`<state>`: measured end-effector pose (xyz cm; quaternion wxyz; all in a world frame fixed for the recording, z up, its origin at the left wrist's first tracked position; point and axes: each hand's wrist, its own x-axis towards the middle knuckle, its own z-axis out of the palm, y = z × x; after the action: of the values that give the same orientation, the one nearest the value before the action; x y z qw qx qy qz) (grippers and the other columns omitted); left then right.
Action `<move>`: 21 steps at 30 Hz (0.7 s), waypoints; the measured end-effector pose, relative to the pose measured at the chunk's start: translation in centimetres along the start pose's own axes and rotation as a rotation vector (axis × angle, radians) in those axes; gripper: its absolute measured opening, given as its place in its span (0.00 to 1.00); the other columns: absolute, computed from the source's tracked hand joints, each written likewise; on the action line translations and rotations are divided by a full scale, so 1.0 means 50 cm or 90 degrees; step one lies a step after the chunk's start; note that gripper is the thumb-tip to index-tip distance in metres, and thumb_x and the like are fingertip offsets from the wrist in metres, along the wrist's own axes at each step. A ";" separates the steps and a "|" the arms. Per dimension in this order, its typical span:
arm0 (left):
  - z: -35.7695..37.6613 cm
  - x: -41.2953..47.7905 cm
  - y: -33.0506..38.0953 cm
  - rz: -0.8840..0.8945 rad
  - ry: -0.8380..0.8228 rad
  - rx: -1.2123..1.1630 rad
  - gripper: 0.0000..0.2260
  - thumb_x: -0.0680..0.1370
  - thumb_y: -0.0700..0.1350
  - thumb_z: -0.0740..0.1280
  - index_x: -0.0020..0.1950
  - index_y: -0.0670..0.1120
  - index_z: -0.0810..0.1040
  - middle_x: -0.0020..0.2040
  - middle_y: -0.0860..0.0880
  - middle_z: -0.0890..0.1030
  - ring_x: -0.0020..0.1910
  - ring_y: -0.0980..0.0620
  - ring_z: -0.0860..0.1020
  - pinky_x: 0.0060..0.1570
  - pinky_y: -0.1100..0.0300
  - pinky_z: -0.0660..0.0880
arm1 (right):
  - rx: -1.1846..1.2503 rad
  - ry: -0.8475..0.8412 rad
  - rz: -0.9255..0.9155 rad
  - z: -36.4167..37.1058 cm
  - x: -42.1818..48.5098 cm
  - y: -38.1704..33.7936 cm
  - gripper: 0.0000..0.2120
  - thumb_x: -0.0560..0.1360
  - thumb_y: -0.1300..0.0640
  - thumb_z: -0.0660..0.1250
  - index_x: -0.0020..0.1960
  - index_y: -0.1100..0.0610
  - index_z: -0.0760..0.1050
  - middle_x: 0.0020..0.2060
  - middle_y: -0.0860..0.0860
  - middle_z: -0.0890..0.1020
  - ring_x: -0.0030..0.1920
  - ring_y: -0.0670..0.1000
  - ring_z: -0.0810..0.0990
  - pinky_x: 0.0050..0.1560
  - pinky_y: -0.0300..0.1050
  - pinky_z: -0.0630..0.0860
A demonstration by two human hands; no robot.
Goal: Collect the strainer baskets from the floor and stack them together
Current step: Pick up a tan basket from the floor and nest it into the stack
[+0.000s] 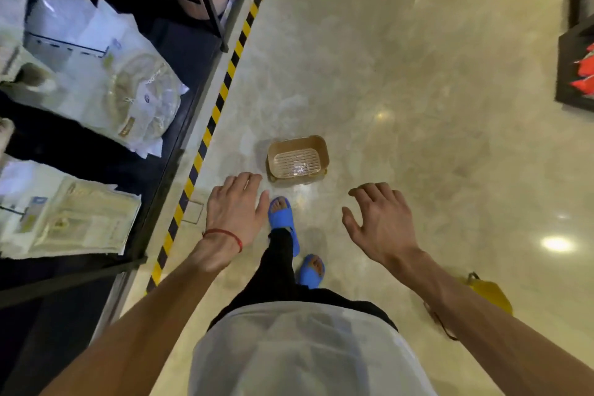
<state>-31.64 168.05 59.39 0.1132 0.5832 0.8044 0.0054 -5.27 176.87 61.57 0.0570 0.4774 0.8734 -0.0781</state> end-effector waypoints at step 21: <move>0.484 0.479 -0.081 -0.070 -0.110 -0.051 0.09 0.77 0.50 0.60 0.51 0.47 0.76 0.47 0.48 0.79 0.46 0.43 0.76 0.38 0.52 0.70 | 0.104 -0.091 0.005 0.479 0.572 0.110 0.13 0.77 0.49 0.64 0.54 0.56 0.79 0.50 0.51 0.82 0.53 0.57 0.77 0.52 0.51 0.72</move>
<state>-37.90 186.30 31.03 0.2059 0.5314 0.8215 -0.0190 -15.42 198.80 32.62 0.0804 0.4773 0.8557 -0.1829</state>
